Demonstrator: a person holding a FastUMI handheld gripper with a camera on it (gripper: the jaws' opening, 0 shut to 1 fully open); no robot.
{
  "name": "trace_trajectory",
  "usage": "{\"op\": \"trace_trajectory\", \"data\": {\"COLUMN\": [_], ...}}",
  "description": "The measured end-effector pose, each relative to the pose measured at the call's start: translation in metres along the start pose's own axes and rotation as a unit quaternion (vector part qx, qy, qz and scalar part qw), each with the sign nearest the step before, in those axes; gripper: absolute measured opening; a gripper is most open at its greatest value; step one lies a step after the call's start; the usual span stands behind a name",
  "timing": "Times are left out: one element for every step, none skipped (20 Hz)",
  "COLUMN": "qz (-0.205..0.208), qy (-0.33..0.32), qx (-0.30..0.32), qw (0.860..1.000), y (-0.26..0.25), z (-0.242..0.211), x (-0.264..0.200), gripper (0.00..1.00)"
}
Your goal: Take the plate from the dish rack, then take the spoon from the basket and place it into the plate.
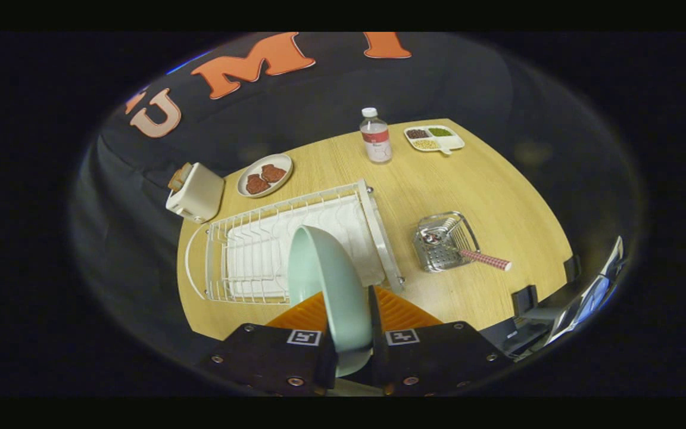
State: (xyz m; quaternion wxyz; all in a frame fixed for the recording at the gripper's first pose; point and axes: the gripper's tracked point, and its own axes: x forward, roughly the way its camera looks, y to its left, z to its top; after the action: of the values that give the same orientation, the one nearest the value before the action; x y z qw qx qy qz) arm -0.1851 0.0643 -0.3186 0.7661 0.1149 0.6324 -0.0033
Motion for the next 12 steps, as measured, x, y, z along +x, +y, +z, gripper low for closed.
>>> {"op": "trace_trajectory", "data": {"qz": [0.017,0.034,0.050,0.061,0.064,0.067,0.082,0.095,0.107,0.117,0.126,0.138], "qy": [0.006,0.012,0.015,0.021,0.027,0.031,0.035,0.038,0.040,0.041,0.044,0.049], "qx": [0.007,0.015,0.021,0.025,0.030,0.029,0.033,0.036,0.037,0.035,0.039,0.046], "qw": [1.000,0.999,0.998,0.998,0.997,0.997,0.995,0.994,0.993,0.992,0.990,0.988], "y": [0.000,0.000,-0.001,-0.004,-0.009,-0.012,-0.011,-0.010,-0.011,-0.012,-0.015,-0.015], "z": [-0.008,-0.017,-0.024,-0.032,-0.039,-0.047,-0.052,-0.058,-0.063,-0.070,-0.076,-0.081], "x": [0.001,0.003,0.005,0.008,0.012,0.016,0.017,0.019,0.021,0.025,0.030,0.033], "gripper": [0.25,0.25,0.25,0.25,0.25,0.25,0.25,0.25,0.25,0.25,0.25,0.25]}}
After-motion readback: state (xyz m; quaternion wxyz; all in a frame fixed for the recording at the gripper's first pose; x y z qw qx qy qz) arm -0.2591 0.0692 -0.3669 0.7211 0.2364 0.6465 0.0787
